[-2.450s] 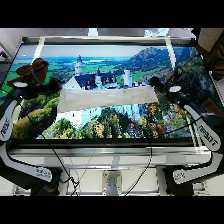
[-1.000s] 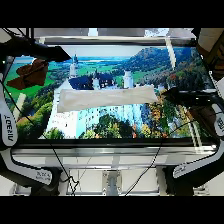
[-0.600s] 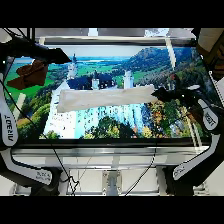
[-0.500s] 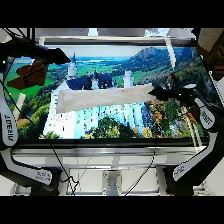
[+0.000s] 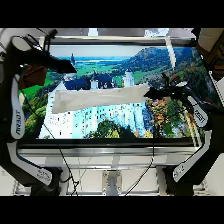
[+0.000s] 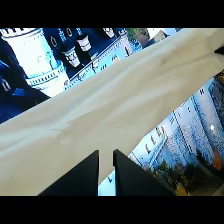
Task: Fold the shirts.
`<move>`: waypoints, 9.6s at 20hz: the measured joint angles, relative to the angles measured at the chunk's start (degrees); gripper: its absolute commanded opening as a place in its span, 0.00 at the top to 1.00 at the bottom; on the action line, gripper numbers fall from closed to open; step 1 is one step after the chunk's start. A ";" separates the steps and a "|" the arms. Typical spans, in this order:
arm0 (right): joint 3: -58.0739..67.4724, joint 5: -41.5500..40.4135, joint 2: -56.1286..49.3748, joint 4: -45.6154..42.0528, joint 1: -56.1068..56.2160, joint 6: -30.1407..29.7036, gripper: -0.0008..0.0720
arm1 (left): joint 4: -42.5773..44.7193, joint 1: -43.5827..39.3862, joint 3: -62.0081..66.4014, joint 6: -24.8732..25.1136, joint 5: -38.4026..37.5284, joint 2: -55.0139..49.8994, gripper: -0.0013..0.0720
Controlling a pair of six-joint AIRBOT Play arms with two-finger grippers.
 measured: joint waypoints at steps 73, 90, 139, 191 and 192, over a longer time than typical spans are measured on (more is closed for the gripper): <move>-8.72 -0.39 31.12 -24.81 20.74 22.10 0.33 | 15.85 -8.20 1.38 -12.15 0.96 2.51 0.41; -33.94 -34.86 26.14 5.81 21.81 28.33 0.23 | 10.64 -8.20 1.09 -11.72 -7.69 -8.13 0.41; -1.44 24.02 43.80 -57.35 -62.97 23.32 0.45 | 10.21 -8.20 1.09 -12.39 -7.74 -8.24 0.41; -1.62 4.46 44.13 -5.03 0.13 19.06 0.44 | 12.55 23.30 8.07 -3.56 35.69 -18.93 0.96; -1.62 4.02 44.13 -5.38 0.17 19.06 0.44 | 8.35 22.56 8.13 -0.37 35.10 -17.42 0.96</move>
